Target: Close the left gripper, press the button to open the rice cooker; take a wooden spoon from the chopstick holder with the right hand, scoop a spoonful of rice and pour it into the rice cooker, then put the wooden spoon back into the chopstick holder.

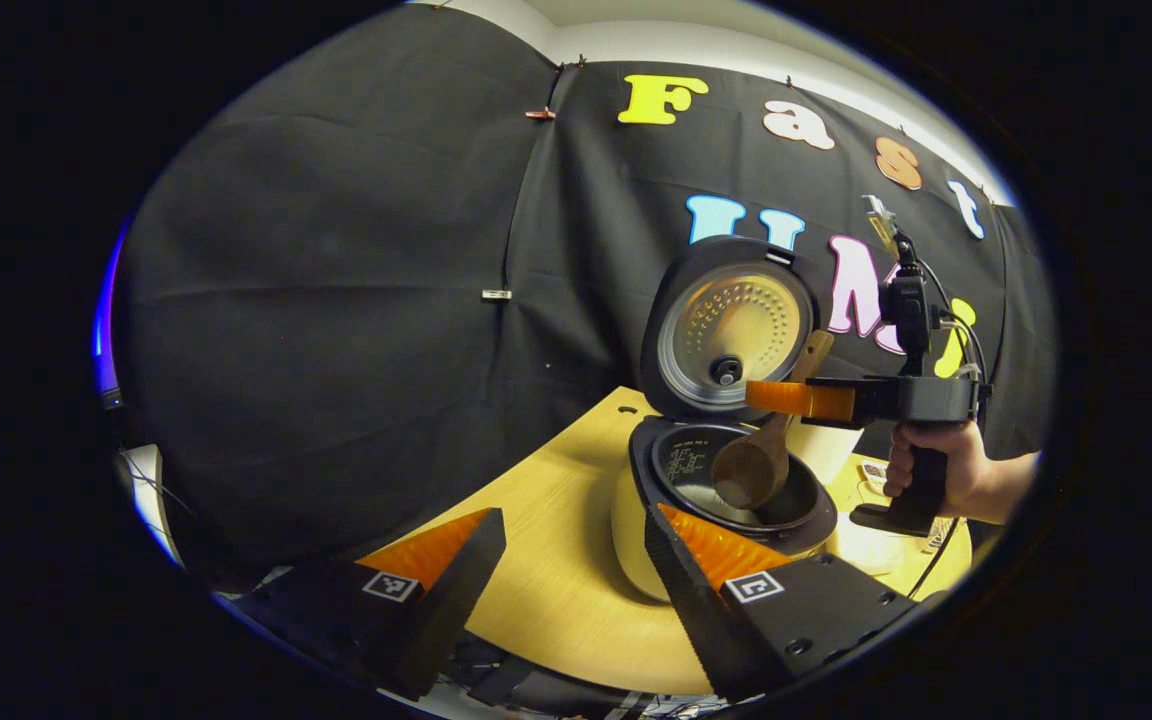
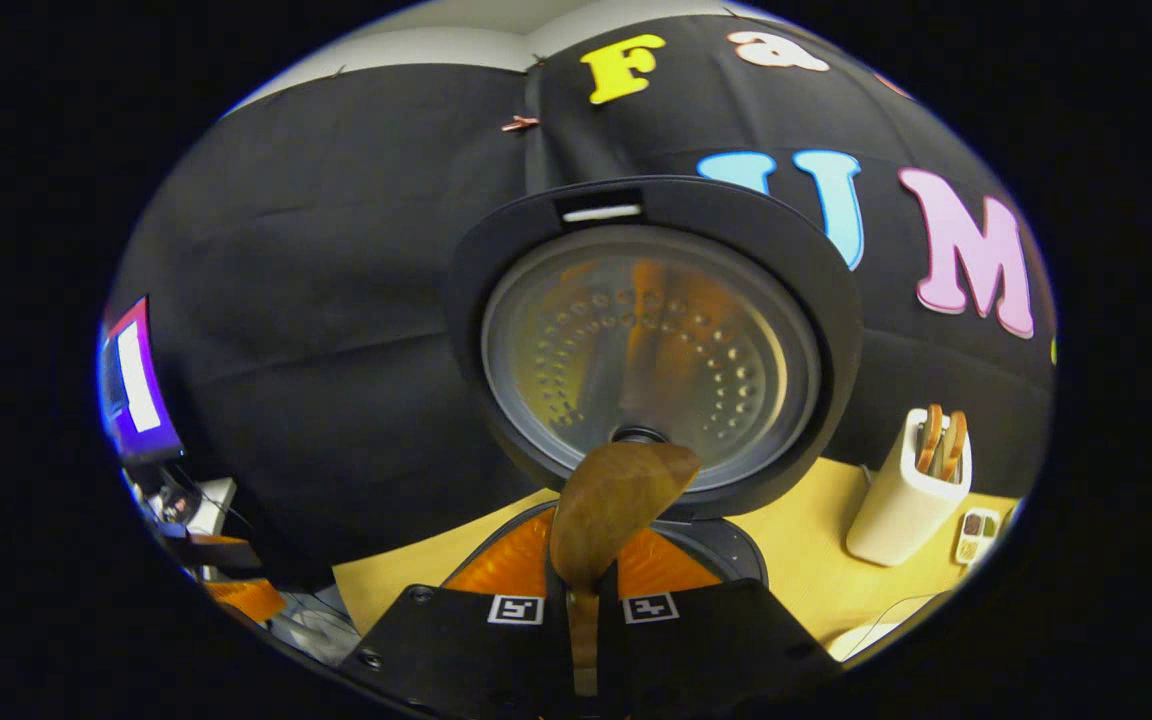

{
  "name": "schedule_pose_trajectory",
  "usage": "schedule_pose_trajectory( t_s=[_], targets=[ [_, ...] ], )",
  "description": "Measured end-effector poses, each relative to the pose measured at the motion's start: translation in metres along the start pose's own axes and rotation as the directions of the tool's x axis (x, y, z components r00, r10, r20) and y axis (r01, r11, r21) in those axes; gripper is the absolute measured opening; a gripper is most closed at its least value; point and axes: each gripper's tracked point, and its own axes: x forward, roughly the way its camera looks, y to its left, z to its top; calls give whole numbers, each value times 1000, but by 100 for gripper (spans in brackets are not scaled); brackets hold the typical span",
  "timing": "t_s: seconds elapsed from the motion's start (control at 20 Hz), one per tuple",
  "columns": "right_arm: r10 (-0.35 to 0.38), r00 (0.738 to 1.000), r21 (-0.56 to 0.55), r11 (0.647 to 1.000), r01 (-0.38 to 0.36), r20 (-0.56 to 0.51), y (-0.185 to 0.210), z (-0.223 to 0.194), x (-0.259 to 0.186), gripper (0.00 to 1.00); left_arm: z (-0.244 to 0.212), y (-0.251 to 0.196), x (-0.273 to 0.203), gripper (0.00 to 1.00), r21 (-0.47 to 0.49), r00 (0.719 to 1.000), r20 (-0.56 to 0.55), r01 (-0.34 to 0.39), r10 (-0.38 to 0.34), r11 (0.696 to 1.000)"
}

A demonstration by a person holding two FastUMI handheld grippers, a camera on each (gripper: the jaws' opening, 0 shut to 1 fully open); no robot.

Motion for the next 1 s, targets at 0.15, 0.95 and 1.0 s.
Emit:
schedule_pose_trajectory(
  t_s=[0.15, 0.95, 1.0],
  targets=[
    [38, 999, -111, 993, -39, -12, 10, -6, -2, 14, -8, 3, -1, 95, -23, 1000, -14, -14, 13, 1000],
    [-79, 989, -36, 996, 84, 129, -16, 50, -63, 13, 3, -29, -14, 95, 19, 997, 39, 65, -65, 998],
    [-58, 990, -92, 993, 70, 125, -11, 48, -61, 14, 5, -33, -13, 92, 25, 996, 44, 75, -76, 997]
  ],
)
